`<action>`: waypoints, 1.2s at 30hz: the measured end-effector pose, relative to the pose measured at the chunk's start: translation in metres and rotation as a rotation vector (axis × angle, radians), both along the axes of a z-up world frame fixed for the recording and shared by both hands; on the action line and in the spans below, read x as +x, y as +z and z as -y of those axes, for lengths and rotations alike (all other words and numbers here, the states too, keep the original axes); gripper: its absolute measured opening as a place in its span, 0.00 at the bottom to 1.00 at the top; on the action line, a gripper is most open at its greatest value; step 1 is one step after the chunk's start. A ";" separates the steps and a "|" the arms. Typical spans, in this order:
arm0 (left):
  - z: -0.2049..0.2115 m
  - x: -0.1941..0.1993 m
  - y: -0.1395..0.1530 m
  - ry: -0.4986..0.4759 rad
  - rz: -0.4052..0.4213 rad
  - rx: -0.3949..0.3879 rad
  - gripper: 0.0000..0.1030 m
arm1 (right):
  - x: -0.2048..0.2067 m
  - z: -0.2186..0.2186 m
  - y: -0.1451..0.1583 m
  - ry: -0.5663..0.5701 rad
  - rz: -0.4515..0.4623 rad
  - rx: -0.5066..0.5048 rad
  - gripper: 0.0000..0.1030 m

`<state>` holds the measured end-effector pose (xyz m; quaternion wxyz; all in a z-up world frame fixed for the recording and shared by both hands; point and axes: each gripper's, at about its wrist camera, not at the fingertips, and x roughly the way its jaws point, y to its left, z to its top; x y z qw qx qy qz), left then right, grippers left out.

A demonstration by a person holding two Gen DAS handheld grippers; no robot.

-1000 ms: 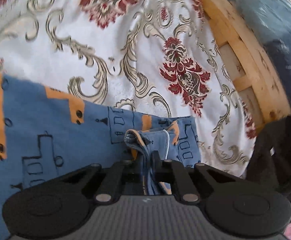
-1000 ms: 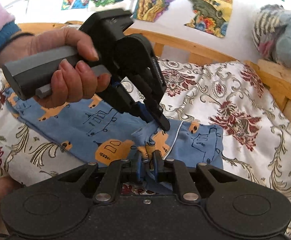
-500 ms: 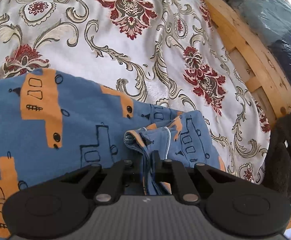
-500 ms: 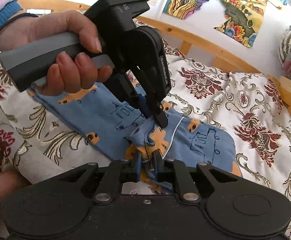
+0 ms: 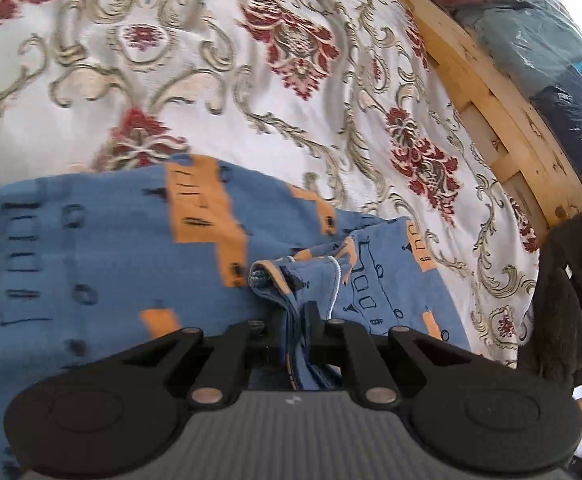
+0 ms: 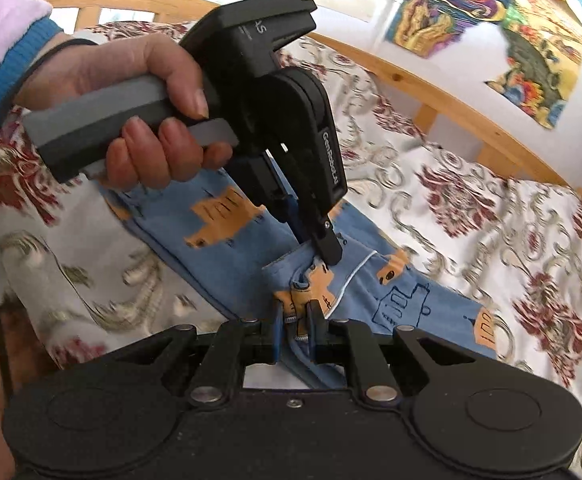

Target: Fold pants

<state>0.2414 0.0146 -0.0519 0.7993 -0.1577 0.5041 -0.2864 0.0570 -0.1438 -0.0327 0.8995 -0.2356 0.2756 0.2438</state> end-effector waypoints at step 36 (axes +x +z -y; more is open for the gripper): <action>-0.018 -0.064 0.002 -0.001 0.070 -0.063 0.38 | 0.072 0.067 0.005 -0.312 -0.075 0.113 0.32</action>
